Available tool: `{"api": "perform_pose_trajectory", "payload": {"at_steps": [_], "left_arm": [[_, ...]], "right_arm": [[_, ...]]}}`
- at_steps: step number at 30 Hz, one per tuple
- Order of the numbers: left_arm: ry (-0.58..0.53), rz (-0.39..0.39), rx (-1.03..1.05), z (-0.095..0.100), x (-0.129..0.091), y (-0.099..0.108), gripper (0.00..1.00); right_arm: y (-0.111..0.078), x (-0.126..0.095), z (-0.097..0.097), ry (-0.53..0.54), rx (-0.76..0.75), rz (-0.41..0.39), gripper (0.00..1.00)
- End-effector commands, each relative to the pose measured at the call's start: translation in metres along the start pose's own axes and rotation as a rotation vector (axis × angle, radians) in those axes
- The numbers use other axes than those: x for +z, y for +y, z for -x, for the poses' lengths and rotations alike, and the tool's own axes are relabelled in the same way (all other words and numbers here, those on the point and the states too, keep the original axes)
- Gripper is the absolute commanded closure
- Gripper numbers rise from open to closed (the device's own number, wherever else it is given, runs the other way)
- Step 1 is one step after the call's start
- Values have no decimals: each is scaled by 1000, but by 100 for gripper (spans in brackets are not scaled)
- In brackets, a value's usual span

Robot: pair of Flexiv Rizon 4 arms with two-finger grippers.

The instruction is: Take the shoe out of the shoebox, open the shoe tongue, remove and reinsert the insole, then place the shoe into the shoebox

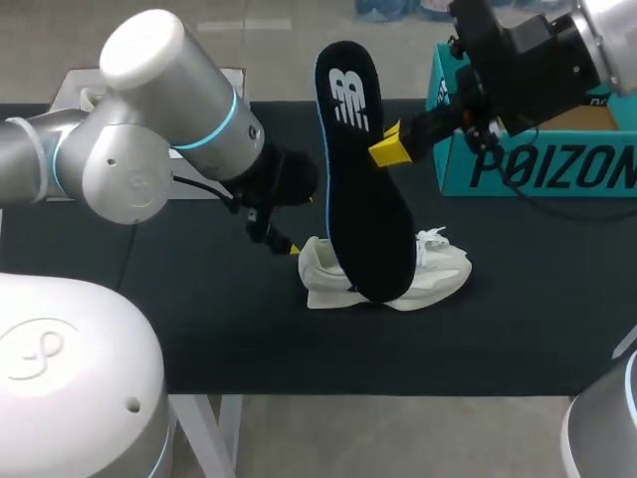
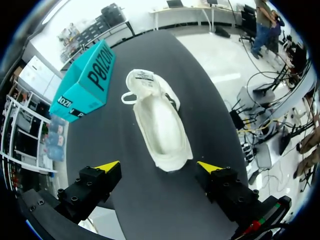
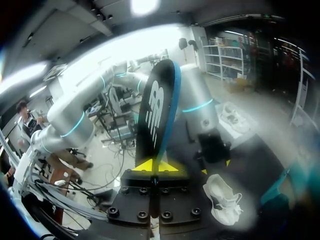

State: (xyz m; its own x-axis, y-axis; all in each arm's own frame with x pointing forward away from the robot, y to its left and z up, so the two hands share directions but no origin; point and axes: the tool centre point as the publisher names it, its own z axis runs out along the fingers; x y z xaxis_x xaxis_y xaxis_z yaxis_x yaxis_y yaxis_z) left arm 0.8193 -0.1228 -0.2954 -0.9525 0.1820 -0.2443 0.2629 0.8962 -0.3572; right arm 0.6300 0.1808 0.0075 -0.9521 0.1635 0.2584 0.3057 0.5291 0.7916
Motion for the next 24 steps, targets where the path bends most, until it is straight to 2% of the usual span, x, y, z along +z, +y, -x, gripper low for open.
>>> {"api": "perform_pose_trajectory", "payload": {"at_steps": [1,9,24], "left_arm": [[-1,3,0,-1,0,0,0],[-1,3,0,-1,0,0,0],[-1,3,0,-1,0,0,0]], "right_arm": [[-4,-16,-11,-25,9,-5,100],[-5,-33,-27,-64,14,-19,100],[-5,-31,-29,-68,29,-22,100]]}}
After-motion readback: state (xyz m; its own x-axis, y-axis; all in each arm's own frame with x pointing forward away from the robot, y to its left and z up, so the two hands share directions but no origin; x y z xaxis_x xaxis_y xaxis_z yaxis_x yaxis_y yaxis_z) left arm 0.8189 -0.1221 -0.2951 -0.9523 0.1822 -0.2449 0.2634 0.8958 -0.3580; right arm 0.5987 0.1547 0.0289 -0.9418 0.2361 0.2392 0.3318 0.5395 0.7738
